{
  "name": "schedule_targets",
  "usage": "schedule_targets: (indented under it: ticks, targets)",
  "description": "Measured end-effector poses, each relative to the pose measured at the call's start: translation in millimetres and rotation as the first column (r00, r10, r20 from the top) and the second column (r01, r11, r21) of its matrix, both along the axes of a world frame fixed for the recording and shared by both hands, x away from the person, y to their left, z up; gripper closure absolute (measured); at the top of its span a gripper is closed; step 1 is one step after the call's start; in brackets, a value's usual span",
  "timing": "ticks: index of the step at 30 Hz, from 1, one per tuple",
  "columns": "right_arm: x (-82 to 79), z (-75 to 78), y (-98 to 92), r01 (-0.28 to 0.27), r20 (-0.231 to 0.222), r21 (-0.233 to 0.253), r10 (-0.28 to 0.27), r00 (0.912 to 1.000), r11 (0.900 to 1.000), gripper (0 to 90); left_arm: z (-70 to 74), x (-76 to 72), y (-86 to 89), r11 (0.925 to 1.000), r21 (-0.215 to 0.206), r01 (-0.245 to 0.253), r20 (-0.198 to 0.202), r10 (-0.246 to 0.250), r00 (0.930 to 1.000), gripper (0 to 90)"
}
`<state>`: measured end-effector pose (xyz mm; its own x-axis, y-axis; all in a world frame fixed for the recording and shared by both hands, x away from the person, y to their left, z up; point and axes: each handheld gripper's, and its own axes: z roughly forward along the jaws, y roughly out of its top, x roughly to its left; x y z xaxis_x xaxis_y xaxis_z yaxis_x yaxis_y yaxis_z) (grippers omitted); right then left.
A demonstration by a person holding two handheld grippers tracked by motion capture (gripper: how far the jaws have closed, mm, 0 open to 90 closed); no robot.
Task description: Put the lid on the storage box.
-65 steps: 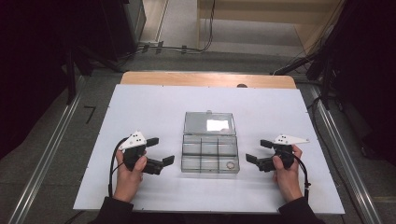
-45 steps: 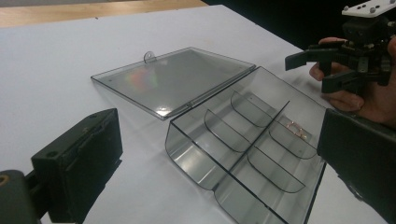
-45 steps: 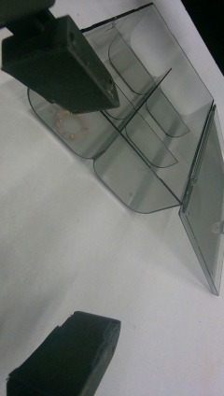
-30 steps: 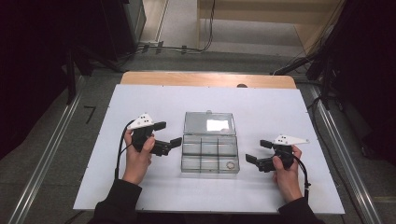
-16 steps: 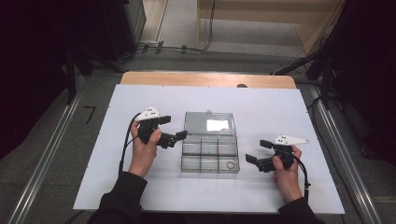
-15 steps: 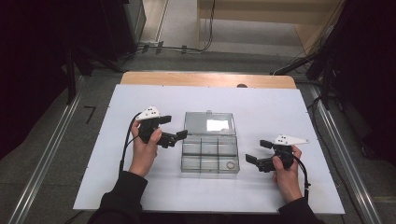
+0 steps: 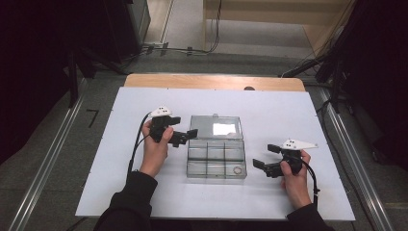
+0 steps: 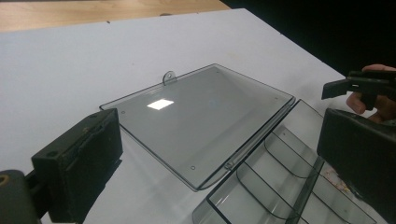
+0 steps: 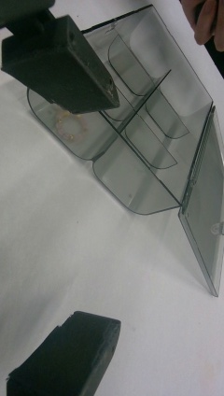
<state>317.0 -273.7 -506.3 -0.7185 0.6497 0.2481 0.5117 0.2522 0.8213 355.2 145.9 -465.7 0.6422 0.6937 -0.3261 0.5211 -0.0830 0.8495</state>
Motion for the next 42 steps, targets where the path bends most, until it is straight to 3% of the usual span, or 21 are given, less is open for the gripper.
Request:
schedule_targets:
  ticks: [3,10,17,22,26,30,35,39,42]
  targets:
    - [0.4,-0.1,-0.3,0.001,-0.001,0.003,-0.001,1.0000,1.000,0.0,-4.4,4.9,0.2,0.9996,-0.022,-0.016,-0.023,0.016,0.9996,1.8]
    - [0.1,-0.2,-0.9,-0.001,-0.001,0.007,0.002,1.0000,1.000,0.0,-13.3,17.1,-6.5,0.9988,-0.030,-0.038,-0.091,0.035,0.9952,7.0]
    - [0.3,-0.4,-0.4,0.001,-0.004,0.007,-0.001,1.0000,1.000,0.0,-27.8,25.4,-12.0,0.9958,-0.030,-0.087,-0.180,0.080,0.9804,16.3]
    - [0.4,-0.4,-0.1,0.002,-0.006,0.005,-0.002,1.0000,1.000,0.0,-30.7,26.4,-15.8,0.9953,-0.065,-0.071,-0.202,0.057,0.9777,22.6]
    - [0.5,-0.4,0.0,0.001,-0.005,0.003,-0.001,1.0000,1.000,0.0,-33.1,26.3,-17.4,0.9961,-0.030,-0.083,-0.215,0.074,0.9737,25.0]
    - [0.2,-0.4,0.4,0.002,-0.007,-0.002,-0.003,1.0000,1.000,0.0,-37.9,26.7,-16.5,0.9937,-0.040,-0.105,-0.231,0.093,0.9685,25.0]
    - [0.4,-0.5,0.3,0.004,-0.005,-0.004,-0.004,1.0000,1.000,0.0,-47.7,26.1,-18.5,0.9948,-0.042,-0.093,-0.251,0.080,0.9648,25.5]
    - [0.5,-0.5,0.6,0.005,-0.005,-0.006,-0.005,1.0000,1.000,0.0,-50.6,27.2,-14.6,0.9916,-0.073,-0.107,-0.266,0.084,0.9604,25.5]
    - [0.1,-0.5,0.8,0.004,0.001,-0.008,-0.004,1.0000,1.000,0.0,-50.8,25.9,-16.0,0.9935,-0.061,-0.096,-0.256,0.078,0.9636,25.6]
